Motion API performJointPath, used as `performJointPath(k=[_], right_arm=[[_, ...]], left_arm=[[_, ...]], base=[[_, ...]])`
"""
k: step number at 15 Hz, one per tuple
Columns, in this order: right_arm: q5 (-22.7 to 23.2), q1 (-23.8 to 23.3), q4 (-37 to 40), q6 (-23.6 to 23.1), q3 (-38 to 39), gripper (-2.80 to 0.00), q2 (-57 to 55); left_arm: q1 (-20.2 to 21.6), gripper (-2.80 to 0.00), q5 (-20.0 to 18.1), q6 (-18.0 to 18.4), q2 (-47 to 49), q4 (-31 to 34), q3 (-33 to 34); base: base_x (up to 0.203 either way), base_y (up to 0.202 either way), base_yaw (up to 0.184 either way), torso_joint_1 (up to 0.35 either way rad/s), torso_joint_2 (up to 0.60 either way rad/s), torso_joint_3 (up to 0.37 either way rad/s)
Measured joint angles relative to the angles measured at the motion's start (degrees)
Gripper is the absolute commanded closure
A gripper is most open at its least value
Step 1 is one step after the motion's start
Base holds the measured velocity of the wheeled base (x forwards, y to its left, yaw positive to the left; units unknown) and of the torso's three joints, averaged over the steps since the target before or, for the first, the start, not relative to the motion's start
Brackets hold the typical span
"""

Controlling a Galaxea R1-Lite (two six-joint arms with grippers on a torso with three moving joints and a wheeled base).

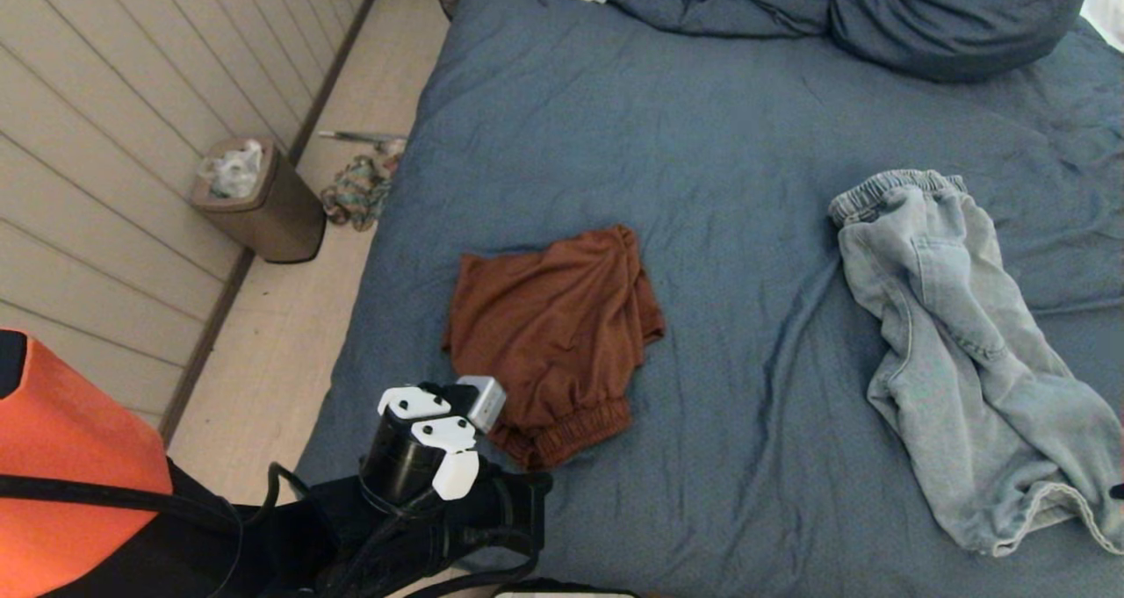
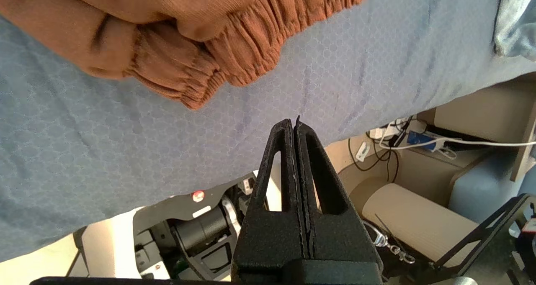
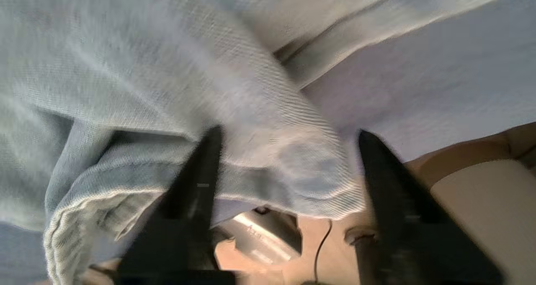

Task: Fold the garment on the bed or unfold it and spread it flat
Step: Fold the blue shorts

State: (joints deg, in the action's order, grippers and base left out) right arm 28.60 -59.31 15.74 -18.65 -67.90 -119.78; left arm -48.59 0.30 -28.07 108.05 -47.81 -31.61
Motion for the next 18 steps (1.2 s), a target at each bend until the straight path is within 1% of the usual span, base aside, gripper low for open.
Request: performJointPath(k=[2, 5, 7, 9, 12, 14, 16, 18], right_arm=[[-0.10, 1.18, -0.92, -0.04, 1.91, 0.00, -0.04], [-0.10, 2.21, -6.44, -0.04, 4.83, 0.00, -0.09], [0.08, 2.31, -6.92, 0.30, 5.00, 0.00, 0.18], [0.35, 1.97, -6.67, 0.80, 3.49, 0.00, 0.60], [0.92, 1.36, -5.45, 4.31, -1.67, 0.00, 2.48], [2.74, 0.45, -1.41, 6.26, -7.26, 0.00, 3.85], [4.22, -0.11, 4.15, 6.86, -12.97, 0.00, 4.77], [4.50, -0.36, 6.69, 6.73, -15.53, 0.00, 4.77]], left_arm=[[0.06, 0.00, 0.02, -0.05, 0.22, 0.02, -0.09], [0.08, 0.00, 0.01, -0.06, 0.33, 0.00, -0.09], [0.09, 0.00, 0.02, -0.04, 0.44, 0.02, -0.09], [0.09, 0.00, 0.02, -0.06, 0.56, 0.00, -0.11], [0.09, 0.00, 0.01, -0.04, 0.74, 0.02, -0.14], [0.09, 0.00, 0.03, 0.00, 0.77, 0.02, -0.05], [0.04, 0.00, -0.01, -0.04, 0.77, 0.02, 0.05], [0.04, 0.00, -0.03, -0.06, 0.77, -0.01, 0.05]], base=[[0.000, 0.000, 0.000, 0.000, 0.00, 0.000], [0.000, 0.000, 0.000, 0.000, 0.00, 0.000], [0.000, 0.000, 0.000, 0.000, 0.00, 0.000], [0.000, 0.000, 0.000, 0.000, 0.00, 0.000], [0.000, 0.000, 0.000, 0.000, 0.00, 0.000], [0.000, 0.000, 0.000, 0.000, 0.00, 0.000], [0.000, 0.000, 0.000, 0.000, 0.00, 0.000], [0.000, 0.000, 0.000, 0.000, 0.00, 0.000]])
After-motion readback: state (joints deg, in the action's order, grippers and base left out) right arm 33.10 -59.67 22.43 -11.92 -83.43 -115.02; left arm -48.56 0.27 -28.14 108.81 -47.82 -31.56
